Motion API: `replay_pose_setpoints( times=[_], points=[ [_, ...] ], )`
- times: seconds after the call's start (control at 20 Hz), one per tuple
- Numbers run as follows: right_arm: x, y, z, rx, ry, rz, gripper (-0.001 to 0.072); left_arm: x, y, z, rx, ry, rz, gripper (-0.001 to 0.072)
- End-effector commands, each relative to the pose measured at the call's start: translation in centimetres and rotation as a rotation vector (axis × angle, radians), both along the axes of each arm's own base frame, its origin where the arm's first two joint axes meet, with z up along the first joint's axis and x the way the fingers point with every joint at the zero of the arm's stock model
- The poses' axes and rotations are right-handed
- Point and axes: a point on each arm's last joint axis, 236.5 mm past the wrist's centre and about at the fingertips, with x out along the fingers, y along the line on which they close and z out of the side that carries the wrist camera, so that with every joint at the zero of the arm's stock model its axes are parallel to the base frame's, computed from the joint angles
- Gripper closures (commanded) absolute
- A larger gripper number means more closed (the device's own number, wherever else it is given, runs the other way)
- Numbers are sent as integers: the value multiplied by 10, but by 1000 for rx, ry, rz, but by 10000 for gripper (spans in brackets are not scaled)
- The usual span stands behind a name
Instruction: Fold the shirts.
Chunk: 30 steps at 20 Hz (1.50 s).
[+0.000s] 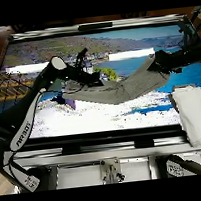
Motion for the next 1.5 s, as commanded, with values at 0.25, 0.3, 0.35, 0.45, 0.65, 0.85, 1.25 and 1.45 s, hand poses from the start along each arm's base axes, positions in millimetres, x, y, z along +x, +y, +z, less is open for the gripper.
replay_pose_setpoints(
  times=[0.25,0.3,0.35,0.45,0.65,0.85,1.25,1.45],
  points=[
    [-64,6,54,-41,-62,38,624,-38,-84,-23,-67,34,-19,671],
    [-69,5,58,-53,-78,37,624,-44,-90,-27,-71,51,-29,671],
    [-73,5,64,-59,-95,36,624,-51,-96,-33,-69,64,-41,671],
    [-80,6,72,-61,-119,32,624,-65,-112,-41,-79,87,-57,671],
    [-84,7,78,-58,-130,16,624,-80,-130,-41,-127,52,-123,671],
    [-60,-9,73,-108,-171,-37,625,-54,-69,-8,-107,0,-184,674],
    [8,83,-30,-129,-43,157,625,37,110,154,-25,-373,152,672],
    [24,156,-112,-124,52,237,625,23,159,220,-41,-486,236,672]
  ],
)
